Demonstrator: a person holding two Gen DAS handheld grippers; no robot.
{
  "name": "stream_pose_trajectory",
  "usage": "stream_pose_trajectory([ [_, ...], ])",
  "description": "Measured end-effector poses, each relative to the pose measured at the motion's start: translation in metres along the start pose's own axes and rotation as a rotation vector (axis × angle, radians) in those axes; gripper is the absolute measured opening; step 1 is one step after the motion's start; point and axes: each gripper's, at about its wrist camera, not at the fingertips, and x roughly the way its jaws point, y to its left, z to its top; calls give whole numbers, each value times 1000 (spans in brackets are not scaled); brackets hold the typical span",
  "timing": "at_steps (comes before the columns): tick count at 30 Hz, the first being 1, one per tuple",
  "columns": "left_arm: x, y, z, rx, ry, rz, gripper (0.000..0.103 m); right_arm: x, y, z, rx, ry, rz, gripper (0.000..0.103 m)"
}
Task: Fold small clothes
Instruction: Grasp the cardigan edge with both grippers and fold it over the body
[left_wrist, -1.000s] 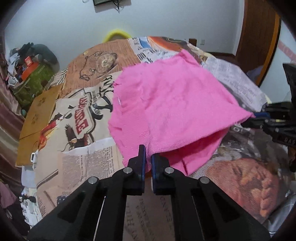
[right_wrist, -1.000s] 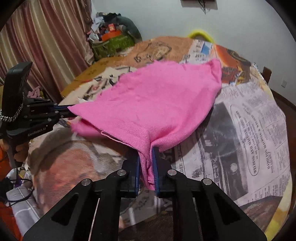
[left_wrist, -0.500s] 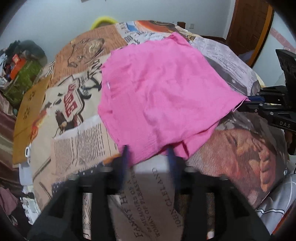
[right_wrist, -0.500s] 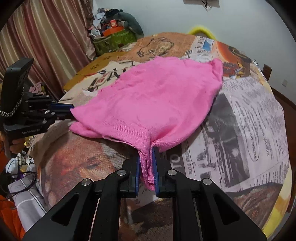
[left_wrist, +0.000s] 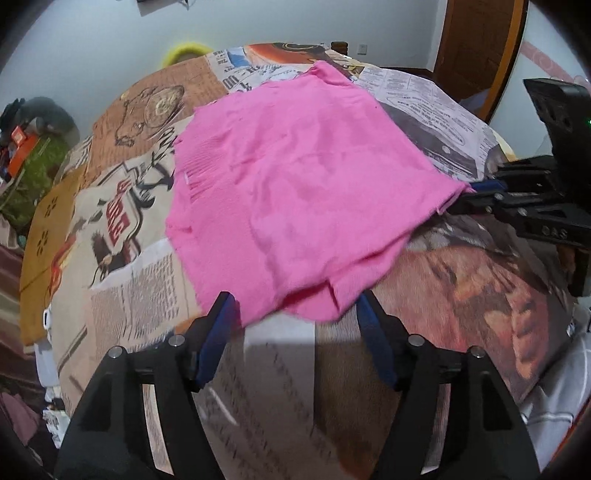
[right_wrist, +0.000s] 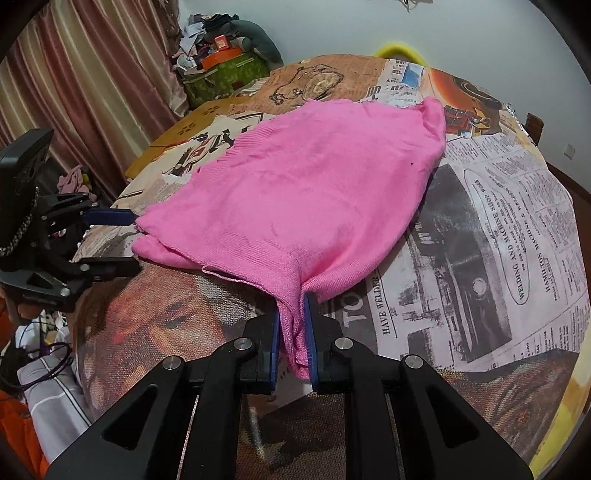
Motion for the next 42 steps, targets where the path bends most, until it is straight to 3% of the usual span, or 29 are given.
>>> stream_pose_trajectory([
  [1, 4, -1, 4, 14, 3, 1, 66, 0, 0, 0, 2, 0, 1, 11],
  [4, 9, -6, 9, 31, 0, -5, 43, 0, 2, -1, 1, -6, -2, 11],
  [7, 11, -15, 12, 68, -10, 80, 13, -2, 2, 0, 2, -17, -4, 11],
  [8, 12, -15, 11, 65, -7, 96, 10, -2, 2, 0, 3, -21, -3, 11],
  [15, 4, 3, 11, -21, -27, 85, 7, -6, 3, 3, -13, -43, -8, 11],
  [22, -18, 8, 33, -22, -101, 95, 6, -14, 4, 14, -28, -76, -7, 11],
  [31, -32, 31, 105, -24, -218, 108, 6, -33, -11, 60, -69, -160, -63, 11],
  [42, 14, 79, 182, -112, -199, 70, 6, -10, -43, 125, -88, -196, -116, 11],
])
